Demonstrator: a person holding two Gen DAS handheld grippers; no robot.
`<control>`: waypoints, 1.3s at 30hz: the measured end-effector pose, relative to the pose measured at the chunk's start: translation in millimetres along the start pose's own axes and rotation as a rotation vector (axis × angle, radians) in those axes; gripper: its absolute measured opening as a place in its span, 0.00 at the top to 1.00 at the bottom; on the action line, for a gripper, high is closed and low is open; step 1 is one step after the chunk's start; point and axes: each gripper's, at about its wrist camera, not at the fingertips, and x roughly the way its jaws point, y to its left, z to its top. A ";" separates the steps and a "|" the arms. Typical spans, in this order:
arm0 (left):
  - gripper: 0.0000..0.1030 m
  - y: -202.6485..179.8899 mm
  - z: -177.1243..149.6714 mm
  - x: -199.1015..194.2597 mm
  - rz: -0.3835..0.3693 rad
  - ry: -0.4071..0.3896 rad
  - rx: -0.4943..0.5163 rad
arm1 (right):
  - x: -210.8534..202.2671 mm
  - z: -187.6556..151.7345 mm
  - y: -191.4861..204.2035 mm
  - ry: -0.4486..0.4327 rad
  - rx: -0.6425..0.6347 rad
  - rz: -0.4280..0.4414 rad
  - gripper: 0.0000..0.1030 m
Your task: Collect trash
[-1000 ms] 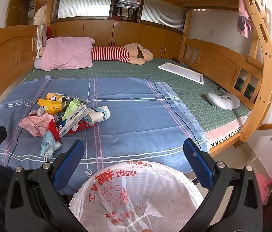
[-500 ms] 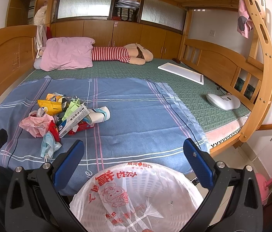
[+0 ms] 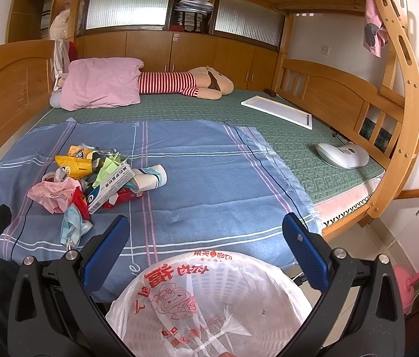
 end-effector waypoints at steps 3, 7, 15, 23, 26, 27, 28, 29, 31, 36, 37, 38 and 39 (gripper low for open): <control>0.02 -0.7 -0.5 0.3 0.001 0.001 0.001 | 0.1 -0.1 -0.3 0.000 0.001 0.000 0.02; 0.02 -2.0 -3.3 -0.2 0.000 0.002 0.003 | 0.2 -0.2 -0.4 -0.001 0.001 0.000 0.02; 0.02 0.0 -0.6 2.4 0.002 0.005 0.002 | 2.8 1.5 -3.5 -0.001 0.005 -0.006 0.02; 0.02 0.7 -2.3 5.4 0.004 0.010 0.004 | 3.2 0.3 -4.0 0.001 0.007 -0.009 0.02; 0.02 0.6 -3.0 7.1 0.006 0.015 0.005 | 3.2 -2.0 -3.5 0.002 0.008 -0.012 0.02; 0.02 0.8 -2.8 8.3 0.006 0.016 0.008 | 3.7 -2.4 -3.5 0.003 0.008 -0.012 0.02; 0.02 1.9 -1.9 9.6 0.006 0.017 0.014 | 4.7 -2.6 -3.9 0.004 0.007 -0.014 0.02; 0.02 4.0 -0.2 12.1 0.010 0.017 0.022 | 4.8 -2.1 -4.5 0.004 0.007 -0.016 0.02; 0.02 22.2 5.9 23.8 0.038 0.032 0.003 | 6.7 0.6 -8.7 -0.002 0.013 -0.022 0.02; 0.03 96.0 10.8 64.2 0.042 0.171 -0.180 | 32.9 10.1 -10.5 0.041 0.011 -0.009 0.02; 0.03 107.8 9.1 69.9 0.020 0.185 -0.210 | 42.5 11.4 -7.8 0.058 0.019 0.041 0.02; 0.06 115.2 7.7 73.1 0.017 0.192 -0.229 | 50.9 12.1 -4.2 0.067 0.025 0.065 0.02; 0.11 123.8 5.3 77.6 0.018 0.199 -0.253 | 58.3 13.3 1.0 0.073 0.027 0.080 0.02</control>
